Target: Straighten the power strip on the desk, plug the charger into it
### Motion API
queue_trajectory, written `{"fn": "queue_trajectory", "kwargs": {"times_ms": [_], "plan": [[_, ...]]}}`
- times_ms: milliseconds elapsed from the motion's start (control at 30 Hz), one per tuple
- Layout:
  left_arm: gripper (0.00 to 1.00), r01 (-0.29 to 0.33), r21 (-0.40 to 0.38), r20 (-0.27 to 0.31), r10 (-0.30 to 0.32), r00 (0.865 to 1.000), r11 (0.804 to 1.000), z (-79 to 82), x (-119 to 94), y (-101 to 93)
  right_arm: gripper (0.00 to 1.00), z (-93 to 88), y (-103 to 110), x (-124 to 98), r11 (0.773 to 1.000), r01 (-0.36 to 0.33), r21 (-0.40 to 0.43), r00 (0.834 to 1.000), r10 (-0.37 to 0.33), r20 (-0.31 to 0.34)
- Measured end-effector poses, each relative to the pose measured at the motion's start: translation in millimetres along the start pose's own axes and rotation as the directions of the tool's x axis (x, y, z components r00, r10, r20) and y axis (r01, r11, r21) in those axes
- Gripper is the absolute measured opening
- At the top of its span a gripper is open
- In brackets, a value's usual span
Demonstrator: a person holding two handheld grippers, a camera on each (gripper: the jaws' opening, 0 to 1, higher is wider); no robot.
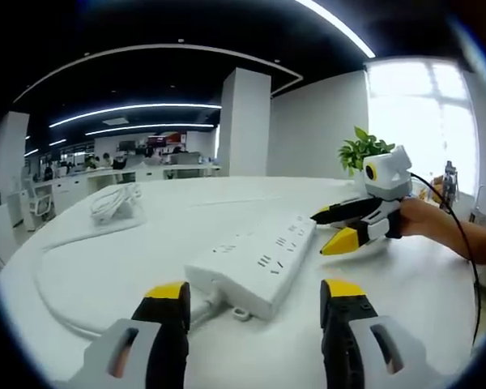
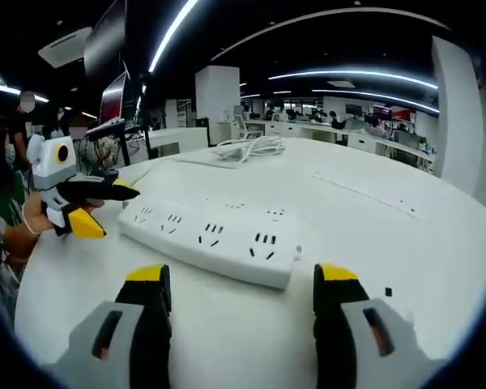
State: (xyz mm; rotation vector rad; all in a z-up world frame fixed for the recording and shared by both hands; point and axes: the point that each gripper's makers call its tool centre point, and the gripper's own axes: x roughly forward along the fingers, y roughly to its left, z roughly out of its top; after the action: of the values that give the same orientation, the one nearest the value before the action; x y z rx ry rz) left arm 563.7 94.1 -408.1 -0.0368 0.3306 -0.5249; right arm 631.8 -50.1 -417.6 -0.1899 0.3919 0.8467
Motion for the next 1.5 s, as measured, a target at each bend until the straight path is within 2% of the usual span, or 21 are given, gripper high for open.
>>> {"fn": "queue_trajectory", "kwargs": {"times_ms": [367, 800, 1167, 1333, 1500], "plan": [[0.60, -0.020, 0.016, -0.018, 0.020, 1.000, 1.000, -2.6, 4, 4.1, 0.65, -7.8, 2, 7, 1.000, -0.018, -0.009, 0.999, 0.017, -0.042], [0.54, -0.037, 0.018, -0.022, 0.038, 0.999, 0.999, -3.9, 5, 6.9, 0.63, -3.9, 7, 10, 0.999, -0.040, 0.006, 0.999, 0.040, -0.016], [0.51, -0.026, 0.004, -0.014, 0.026, 1.000, 1.000, -2.5, 8, 5.6, 0.58, -3.9, 2, 11, 1.000, -0.016, 0.007, 1.000, 0.016, -0.004], [0.45, -0.048, 0.005, -0.017, 0.048, 0.999, 0.999, -3.1, 9, 9.0, 0.57, -3.2, -1, 12, 1.000, -0.010, 0.010, 1.000, 0.010, 0.000], [0.45, -0.038, 0.007, -0.016, 0.038, 0.999, 0.999, -2.9, 11, 6.6, 0.52, -3.3, -6, 12, 1.000, 0.002, 0.010, 1.000, -0.002, 0.006]]}}
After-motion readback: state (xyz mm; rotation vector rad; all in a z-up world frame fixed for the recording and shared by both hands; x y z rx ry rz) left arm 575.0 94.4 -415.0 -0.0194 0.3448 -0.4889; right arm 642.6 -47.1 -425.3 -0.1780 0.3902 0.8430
